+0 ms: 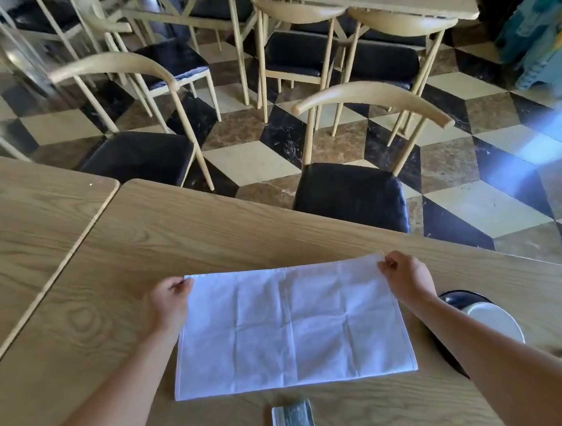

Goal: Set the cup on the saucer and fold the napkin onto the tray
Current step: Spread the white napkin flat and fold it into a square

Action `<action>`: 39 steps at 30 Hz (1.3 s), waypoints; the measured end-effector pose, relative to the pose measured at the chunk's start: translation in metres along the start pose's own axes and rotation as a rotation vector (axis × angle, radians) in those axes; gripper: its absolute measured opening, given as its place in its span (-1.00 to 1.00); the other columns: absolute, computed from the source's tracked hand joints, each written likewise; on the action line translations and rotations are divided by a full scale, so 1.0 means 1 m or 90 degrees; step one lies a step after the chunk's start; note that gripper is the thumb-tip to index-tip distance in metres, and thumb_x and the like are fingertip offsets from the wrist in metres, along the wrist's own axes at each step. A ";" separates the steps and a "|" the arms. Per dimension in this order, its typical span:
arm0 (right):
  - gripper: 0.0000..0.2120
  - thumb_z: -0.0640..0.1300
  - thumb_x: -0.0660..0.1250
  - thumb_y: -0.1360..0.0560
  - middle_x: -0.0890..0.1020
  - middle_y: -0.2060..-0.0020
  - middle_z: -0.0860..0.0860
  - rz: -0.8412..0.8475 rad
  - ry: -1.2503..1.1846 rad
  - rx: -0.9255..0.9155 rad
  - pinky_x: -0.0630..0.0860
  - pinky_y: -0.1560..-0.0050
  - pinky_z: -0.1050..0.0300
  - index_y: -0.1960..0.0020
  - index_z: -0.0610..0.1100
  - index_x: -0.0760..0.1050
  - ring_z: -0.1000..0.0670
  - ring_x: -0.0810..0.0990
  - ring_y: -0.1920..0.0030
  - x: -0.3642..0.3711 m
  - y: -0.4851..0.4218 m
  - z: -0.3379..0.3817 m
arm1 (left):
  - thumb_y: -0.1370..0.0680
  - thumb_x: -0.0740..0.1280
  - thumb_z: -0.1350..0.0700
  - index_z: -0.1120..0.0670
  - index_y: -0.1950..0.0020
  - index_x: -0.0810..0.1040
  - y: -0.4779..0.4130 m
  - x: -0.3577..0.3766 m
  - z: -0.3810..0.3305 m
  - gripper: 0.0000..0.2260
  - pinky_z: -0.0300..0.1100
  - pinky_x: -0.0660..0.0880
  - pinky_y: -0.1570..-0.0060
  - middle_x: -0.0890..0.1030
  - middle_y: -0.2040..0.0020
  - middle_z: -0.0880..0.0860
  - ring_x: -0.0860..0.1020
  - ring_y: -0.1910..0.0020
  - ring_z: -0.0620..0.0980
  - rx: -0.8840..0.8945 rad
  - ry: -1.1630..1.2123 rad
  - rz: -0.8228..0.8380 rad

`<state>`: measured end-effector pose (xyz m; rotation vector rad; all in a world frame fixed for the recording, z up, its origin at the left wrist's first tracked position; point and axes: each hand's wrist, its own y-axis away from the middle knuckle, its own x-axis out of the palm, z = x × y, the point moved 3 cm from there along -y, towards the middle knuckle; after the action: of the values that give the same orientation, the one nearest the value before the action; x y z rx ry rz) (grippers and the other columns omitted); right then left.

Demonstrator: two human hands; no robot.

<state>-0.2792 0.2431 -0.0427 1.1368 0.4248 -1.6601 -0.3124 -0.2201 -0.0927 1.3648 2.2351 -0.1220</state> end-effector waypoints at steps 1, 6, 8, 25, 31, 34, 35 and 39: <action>-0.80 -0.07 0.34 -0.54 0.58 0.35 -0.05 0.002 0.007 0.001 0.39 0.26 0.10 0.25 -0.07 0.52 -0.16 0.53 0.28 0.001 -0.001 -0.002 | -0.46 0.47 0.26 0.34 0.04 0.62 -0.002 0.001 0.003 -0.84 -0.04 0.44 0.13 0.62 0.20 0.14 0.51 0.31 -0.07 0.008 -0.026 -0.002; -0.88 -0.08 0.39 -0.52 0.66 0.20 -0.09 -0.015 0.000 -0.006 0.39 0.19 0.11 0.04 -0.12 0.59 -0.15 0.56 0.19 0.007 -0.006 -0.007 | -0.47 0.45 0.27 0.28 0.01 0.60 -0.006 0.003 0.004 -0.86 0.14 0.54 0.01 0.64 0.13 0.31 0.60 0.08 0.29 0.033 -0.086 0.024; -0.81 -0.09 0.40 -0.51 0.65 0.09 -0.11 -0.036 -0.014 0.000 0.39 0.15 0.09 -0.08 -0.15 0.57 -0.13 0.53 0.15 0.007 -0.005 -0.008 | -0.47 0.43 0.26 0.24 -0.15 0.55 0.002 0.002 -0.001 -0.74 0.22 0.47 -0.12 0.60 0.02 0.35 0.55 -0.04 0.33 0.046 -0.142 0.010; -0.39 0.23 0.08 -0.59 0.06 -0.59 0.10 0.107 0.236 -0.457 -0.07 -0.49 -0.23 -0.56 0.01 0.17 -0.16 -0.02 -0.59 0.137 0.157 0.077 | -0.54 -0.03 -0.37 -0.07 -0.59 0.04 0.150 0.027 0.036 -0.31 0.29 -0.06 -0.49 -0.04 -0.62 0.12 -0.06 -0.59 0.19 0.425 -0.667 0.214; -0.37 0.24 0.06 -0.59 0.05 -0.60 0.08 0.108 0.260 -0.469 -0.08 -0.51 -0.23 -0.58 0.01 0.10 -0.14 -0.05 -0.60 0.143 0.151 0.068 | -0.52 0.06 -0.35 -0.08 -0.58 0.06 0.150 0.027 0.031 -0.31 0.30 -0.02 -0.49 -0.01 -0.62 0.12 -0.06 -0.59 0.18 0.408 -0.667 0.214; -0.35 0.26 0.08 -0.58 0.09 -0.59 0.07 0.092 0.264 -0.453 -0.04 -0.51 -0.22 -0.57 -0.01 0.13 -0.14 0.02 -0.59 0.136 0.148 0.059 | -0.52 0.07 -0.36 -0.12 -0.58 0.06 0.149 0.018 0.034 -0.32 0.28 0.01 -0.49 0.02 -0.62 0.11 -0.04 -0.59 0.17 0.394 -0.656 0.192; -0.35 0.28 0.07 -0.58 0.12 -0.59 0.07 0.084 0.265 -0.441 -0.02 -0.51 -0.22 -0.57 -0.01 0.14 -0.14 0.04 -0.59 0.131 0.146 0.050 | -0.52 0.05 -0.36 -0.13 -0.58 0.06 0.148 0.014 0.036 -0.33 0.27 0.02 -0.49 0.02 -0.62 0.11 -0.03 -0.59 0.18 0.394 -0.656 0.188; -0.31 0.31 -0.03 -0.58 0.08 -0.60 0.02 0.029 0.302 -0.357 -0.03 -0.52 -0.19 -0.59 -0.05 0.10 -0.13 -0.02 -0.59 0.096 0.130 -0.009 | -0.54 -0.01 -0.36 -0.15 -0.58 0.04 0.145 0.006 0.040 -0.36 0.22 0.01 -0.51 -0.01 -0.62 0.09 -0.04 -0.59 0.18 0.406 -0.659 0.190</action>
<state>-0.1619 0.1449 -0.0953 1.0833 1.0808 -1.1080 -0.1753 -0.1574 -0.1037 1.4195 1.1298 -1.2052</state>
